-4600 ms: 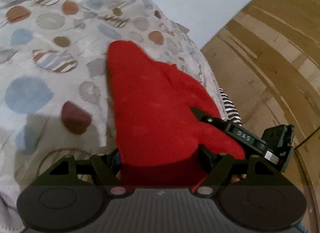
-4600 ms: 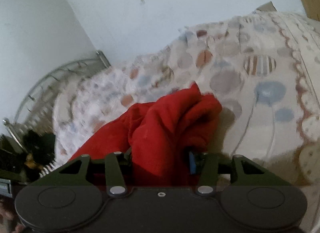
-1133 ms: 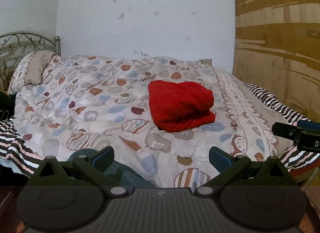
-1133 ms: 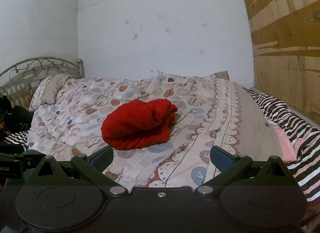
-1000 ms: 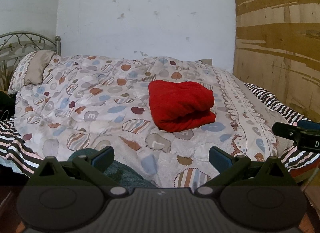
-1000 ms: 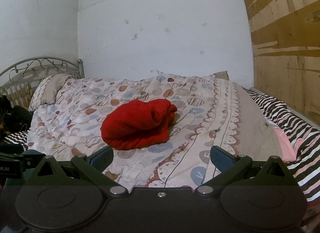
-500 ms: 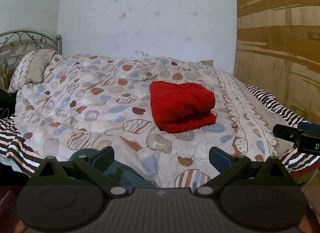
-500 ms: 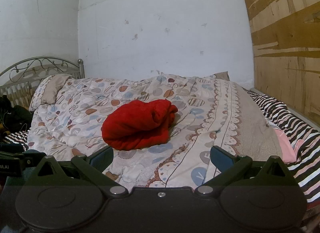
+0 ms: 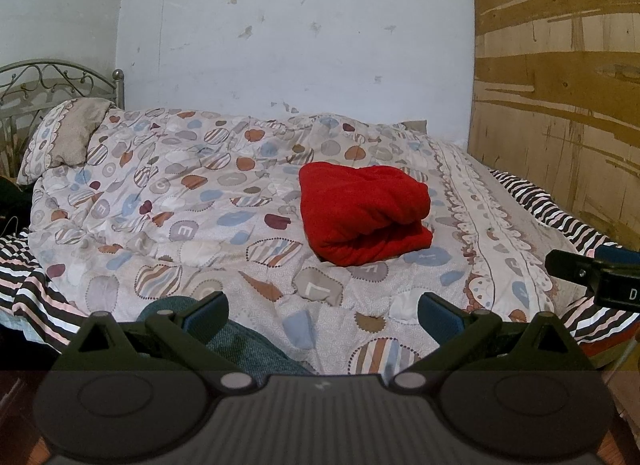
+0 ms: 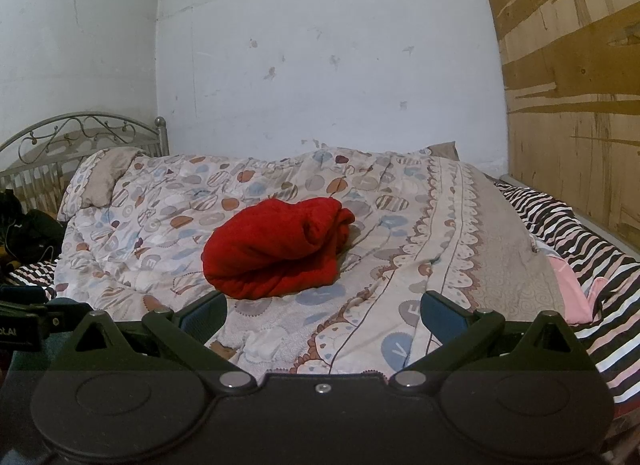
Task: Fold small clothes
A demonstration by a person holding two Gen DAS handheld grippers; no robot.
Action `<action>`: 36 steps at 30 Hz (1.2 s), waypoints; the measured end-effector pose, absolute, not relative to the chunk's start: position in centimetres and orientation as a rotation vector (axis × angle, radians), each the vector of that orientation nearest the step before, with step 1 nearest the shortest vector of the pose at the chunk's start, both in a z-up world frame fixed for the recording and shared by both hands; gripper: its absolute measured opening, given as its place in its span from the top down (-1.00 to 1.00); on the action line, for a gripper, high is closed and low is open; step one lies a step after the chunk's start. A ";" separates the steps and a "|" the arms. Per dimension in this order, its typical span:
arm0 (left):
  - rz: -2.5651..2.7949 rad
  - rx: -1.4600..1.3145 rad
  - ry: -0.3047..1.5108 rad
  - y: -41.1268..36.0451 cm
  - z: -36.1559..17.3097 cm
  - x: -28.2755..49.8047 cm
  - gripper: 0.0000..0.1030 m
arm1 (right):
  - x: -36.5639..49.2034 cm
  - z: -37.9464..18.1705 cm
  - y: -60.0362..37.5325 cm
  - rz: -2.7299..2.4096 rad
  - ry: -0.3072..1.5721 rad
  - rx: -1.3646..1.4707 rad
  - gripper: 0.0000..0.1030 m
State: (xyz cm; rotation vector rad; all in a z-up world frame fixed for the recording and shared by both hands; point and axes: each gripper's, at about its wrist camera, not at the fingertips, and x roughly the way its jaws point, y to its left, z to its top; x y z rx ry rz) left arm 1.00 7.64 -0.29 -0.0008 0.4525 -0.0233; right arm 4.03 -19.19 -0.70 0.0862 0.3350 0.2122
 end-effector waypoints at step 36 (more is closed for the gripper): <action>-0.014 -0.010 0.341 6.8 0.8 -0.1 -0.99 | 4.3 -0.9 -19.2 0.214 0.340 0.064 -0.99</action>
